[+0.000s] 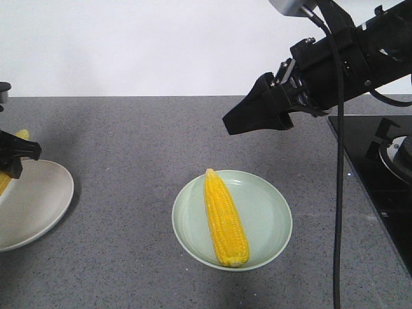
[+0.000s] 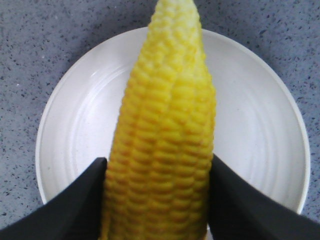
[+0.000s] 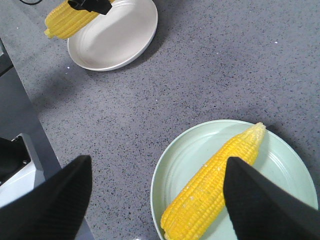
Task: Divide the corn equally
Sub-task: 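Lay the cob on the beige plate and open the left gripper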
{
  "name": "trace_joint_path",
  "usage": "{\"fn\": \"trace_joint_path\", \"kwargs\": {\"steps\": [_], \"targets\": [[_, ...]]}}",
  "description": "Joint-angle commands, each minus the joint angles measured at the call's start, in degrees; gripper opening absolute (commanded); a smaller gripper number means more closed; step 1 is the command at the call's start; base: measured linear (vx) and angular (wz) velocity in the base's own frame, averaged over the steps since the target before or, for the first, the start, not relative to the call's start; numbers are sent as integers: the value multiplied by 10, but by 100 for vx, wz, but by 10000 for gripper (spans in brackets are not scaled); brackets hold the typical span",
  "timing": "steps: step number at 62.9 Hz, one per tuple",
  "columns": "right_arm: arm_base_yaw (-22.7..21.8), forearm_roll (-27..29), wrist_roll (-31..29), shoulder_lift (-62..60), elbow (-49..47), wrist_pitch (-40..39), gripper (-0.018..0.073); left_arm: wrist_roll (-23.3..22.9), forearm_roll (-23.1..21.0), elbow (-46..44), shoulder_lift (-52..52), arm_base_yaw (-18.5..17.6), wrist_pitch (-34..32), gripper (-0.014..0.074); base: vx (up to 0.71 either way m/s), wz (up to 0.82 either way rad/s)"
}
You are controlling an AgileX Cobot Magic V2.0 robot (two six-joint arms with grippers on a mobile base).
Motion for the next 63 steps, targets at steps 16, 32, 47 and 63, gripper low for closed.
{"fn": "trace_joint_path", "kwargs": {"steps": [16,32,47,63], "targets": [[0,22,-4,-20,-17,16,522,-19,-3,-13,-23,0,-6,398,0,0],[0,22,-4,-20,-17,16,522,-19,-3,-13,-23,0,-8,448,0,0],[0,22,-4,-20,-17,14,522,-17,-2,-13,-23,0,-7,454,0,0],[0,22,-28,-20,-17,0,442,-16,-2,-13,-23,0,-4,431,0,0]]}}
